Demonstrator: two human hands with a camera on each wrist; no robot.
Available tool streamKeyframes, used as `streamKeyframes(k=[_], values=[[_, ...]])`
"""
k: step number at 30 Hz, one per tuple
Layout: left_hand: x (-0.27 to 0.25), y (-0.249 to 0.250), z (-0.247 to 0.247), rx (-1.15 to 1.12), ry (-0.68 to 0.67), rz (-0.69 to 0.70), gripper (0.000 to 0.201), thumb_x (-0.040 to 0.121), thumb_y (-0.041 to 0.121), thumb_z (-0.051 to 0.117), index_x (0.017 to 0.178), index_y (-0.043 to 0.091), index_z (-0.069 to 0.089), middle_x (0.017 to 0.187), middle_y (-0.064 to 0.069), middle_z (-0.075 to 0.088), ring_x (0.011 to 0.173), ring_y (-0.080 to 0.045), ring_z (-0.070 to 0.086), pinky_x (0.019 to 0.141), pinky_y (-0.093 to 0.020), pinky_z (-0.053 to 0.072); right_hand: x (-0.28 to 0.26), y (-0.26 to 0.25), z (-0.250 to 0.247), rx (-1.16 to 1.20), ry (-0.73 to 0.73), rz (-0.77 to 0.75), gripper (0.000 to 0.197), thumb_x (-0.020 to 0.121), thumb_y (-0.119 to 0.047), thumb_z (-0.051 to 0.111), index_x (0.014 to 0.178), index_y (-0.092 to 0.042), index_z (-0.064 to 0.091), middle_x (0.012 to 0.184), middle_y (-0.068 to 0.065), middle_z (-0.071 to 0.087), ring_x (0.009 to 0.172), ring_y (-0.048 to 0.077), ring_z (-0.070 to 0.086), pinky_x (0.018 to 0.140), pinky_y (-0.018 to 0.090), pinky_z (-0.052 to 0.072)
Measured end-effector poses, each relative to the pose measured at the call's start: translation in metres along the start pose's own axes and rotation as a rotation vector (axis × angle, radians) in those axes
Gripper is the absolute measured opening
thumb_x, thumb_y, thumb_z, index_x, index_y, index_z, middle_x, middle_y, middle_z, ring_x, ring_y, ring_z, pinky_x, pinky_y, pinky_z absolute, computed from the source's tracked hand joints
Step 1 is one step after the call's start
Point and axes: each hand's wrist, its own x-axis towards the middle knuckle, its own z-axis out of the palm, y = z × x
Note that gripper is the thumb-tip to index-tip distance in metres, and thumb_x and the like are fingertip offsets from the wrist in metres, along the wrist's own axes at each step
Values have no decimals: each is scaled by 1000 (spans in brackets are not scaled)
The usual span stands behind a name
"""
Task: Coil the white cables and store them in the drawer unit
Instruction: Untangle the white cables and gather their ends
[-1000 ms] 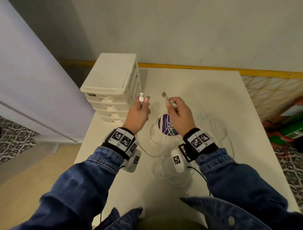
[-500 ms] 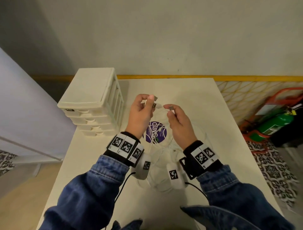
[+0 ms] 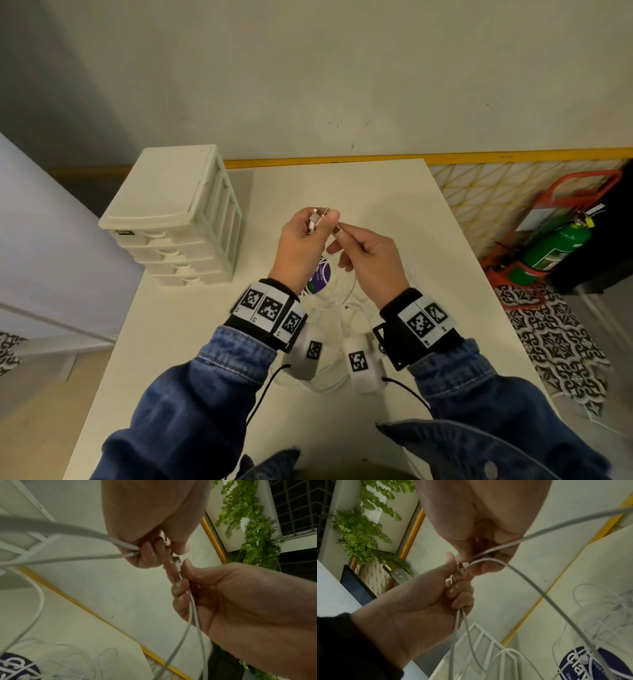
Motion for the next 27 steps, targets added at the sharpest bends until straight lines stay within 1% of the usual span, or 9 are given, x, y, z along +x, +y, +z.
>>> streamKeyframes(k=[4,7,10,14,17,18,22,25,27], values=[[-8,1,9,14,3,-26,20,89,29,62,96,11,64,65,6,57,50,1,51,53,-18,40,-3,-4,-8,68,115,13,13,91,-17,55,101,-18,62,70,2,69,46,11,51,50,19,43],[-19,6,20,-110,-29,-72,19,88,27,63,95,8,64,70,1,63,58,-6,61,48,-16,40,-9,-7,-13,100,141,41,9,89,-18,57,89,-10,58,73,11,69,41,12,48,44,20,38],[-29,11,25,-155,-26,-58,20,90,24,60,88,5,61,46,10,52,37,-4,39,38,-16,30,-16,-10,-19,138,89,15,11,90,-15,56,87,-9,63,77,8,66,43,11,47,45,17,38],[-39,15,27,-141,-1,-43,30,89,33,61,89,4,63,43,11,41,37,-7,30,39,-20,27,-25,-11,-27,108,37,-5,18,88,-10,57,102,-17,67,75,-2,65,50,5,53,52,15,45],[-52,17,32,-138,1,-64,33,89,34,62,63,14,59,41,11,38,38,-7,30,40,-21,26,-32,-13,-32,135,61,-1,16,85,-9,62,97,-17,67,74,0,65,51,5,57,52,17,47],[-56,17,34,-153,10,-69,33,88,33,63,62,14,59,42,10,39,38,-8,30,41,-21,26,-34,-13,-32,153,62,14,12,84,-9,63,95,-14,67,76,2,67,52,6,59,53,19,49],[-65,13,35,-138,71,-56,30,88,34,62,84,4,66,49,6,51,44,-12,40,44,-24,33,-42,-9,-29,181,18,55,5,84,-11,64,89,-8,65,78,3,68,55,13,61,54,22,52],[-67,17,32,-153,124,-15,31,91,35,58,79,6,58,54,-5,44,46,-16,41,44,-25,37,-43,-9,-24,153,-81,64,19,88,-17,59,105,-10,56,88,4,63,57,13,62,54,23,51],[-66,21,29,-159,118,3,29,93,34,55,78,9,53,56,-4,43,49,-15,45,48,-28,44,-42,-10,-23,77,-188,59,35,90,-22,56,123,-14,47,92,4,60,58,5,61,54,16,47]])
